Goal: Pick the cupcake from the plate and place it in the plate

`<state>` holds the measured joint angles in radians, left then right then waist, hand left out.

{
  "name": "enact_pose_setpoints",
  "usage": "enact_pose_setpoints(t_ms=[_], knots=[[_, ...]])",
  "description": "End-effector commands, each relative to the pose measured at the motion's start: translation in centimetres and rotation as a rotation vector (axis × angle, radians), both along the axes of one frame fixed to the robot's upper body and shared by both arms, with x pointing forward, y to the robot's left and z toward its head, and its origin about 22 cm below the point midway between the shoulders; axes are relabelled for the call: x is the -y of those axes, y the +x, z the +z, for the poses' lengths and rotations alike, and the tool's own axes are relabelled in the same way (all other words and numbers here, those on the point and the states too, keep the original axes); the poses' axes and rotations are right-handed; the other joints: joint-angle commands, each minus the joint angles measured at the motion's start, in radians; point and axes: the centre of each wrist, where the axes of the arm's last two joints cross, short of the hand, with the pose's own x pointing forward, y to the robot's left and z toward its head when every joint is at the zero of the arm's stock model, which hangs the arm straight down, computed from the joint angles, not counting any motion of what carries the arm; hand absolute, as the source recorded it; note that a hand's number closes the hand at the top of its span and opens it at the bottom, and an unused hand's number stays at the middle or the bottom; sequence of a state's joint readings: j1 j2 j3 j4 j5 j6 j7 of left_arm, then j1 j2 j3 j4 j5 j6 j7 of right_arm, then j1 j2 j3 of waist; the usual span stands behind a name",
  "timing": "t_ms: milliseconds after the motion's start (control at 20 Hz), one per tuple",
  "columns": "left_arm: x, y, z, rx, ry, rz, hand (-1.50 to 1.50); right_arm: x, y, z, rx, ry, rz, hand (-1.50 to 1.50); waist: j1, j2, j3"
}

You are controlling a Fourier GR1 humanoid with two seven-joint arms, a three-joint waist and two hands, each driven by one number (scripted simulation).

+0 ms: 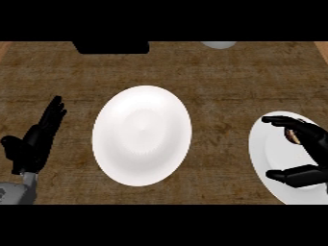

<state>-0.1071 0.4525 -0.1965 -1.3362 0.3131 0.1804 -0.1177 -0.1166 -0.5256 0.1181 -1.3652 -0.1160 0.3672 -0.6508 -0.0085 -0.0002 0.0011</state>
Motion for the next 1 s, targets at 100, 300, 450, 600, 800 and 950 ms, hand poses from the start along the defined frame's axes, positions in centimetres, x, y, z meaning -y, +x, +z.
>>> enact_pose_setpoints(t_ms=[100,300,450,600,800,950], knots=[[-0.5,-0.8,-0.6,-0.004,0.0,-0.026,0.0,6.8,-2.8,-1.7,0.157,-0.048,-0.077,-1.5,0.008,0.001,0.0],[0.1,-2.2,-2.6,0.013,-0.01,-0.031,0.0,9.7,-3.9,-0.5,0.2,-0.081,-0.136,-1.5,0.005,0.0,-0.001],[0.0,-1.7,-1.7,0.002,-0.012,-0.026,0.0,12.3,-2.3,3.4,0.181,-0.301,-0.188,-1.5,0.012,0.0,-0.001],[-0.9,-2.5,-2.1,-0.002,0.012,-0.023,0.0,13.6,-4.1,4.1,0.122,-0.487,-0.176,-1.5,0.008,-0.001,-0.001],[0.5,-1.7,-2.3,-0.007,0.003,-0.026,0.0,12.5,-3.2,4.4,0.105,-0.724,-0.135,-1.5,0.01,0.001,-0.001],[2.1,-0.8,-2.5,0.003,-0.005,-0.027,0.0,12.2,-1.5,6.2,0.059,-0.765,-0.153,-1.5,0.01,0.001,-0.002]])
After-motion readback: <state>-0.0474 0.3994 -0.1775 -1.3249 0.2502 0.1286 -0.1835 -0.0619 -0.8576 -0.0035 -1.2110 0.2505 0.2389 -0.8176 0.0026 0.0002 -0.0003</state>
